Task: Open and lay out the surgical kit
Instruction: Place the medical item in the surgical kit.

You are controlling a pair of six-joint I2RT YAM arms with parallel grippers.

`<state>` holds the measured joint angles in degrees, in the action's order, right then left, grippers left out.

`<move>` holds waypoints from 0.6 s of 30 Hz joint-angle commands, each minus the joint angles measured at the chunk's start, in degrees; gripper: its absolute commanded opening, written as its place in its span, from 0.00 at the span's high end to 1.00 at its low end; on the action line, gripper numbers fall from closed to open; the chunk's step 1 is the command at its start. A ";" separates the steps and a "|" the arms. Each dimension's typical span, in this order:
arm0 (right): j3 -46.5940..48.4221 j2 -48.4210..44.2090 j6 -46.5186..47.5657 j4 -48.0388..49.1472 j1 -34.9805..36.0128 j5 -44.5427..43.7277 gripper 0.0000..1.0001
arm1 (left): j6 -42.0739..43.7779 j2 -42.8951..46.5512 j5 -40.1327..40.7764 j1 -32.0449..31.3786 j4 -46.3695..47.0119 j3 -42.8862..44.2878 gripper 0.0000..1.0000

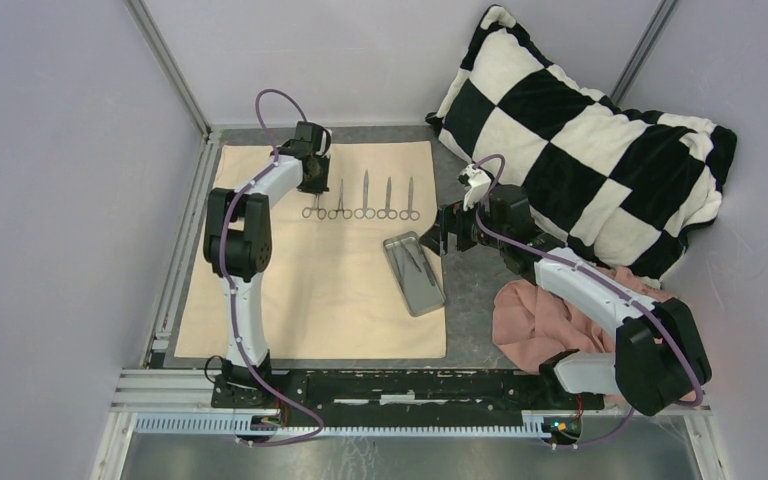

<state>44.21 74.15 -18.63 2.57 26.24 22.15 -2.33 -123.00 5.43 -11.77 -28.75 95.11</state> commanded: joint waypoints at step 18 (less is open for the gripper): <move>-0.44 0.41 0.09 2.94 0.01 1.35 0.07 | -2.50 -4.82 1.75 -0.52 -1.35 4.99 0.93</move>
<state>44.12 74.37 -18.74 2.98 26.24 22.90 -2.33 -126.96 5.96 -12.03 -29.32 97.95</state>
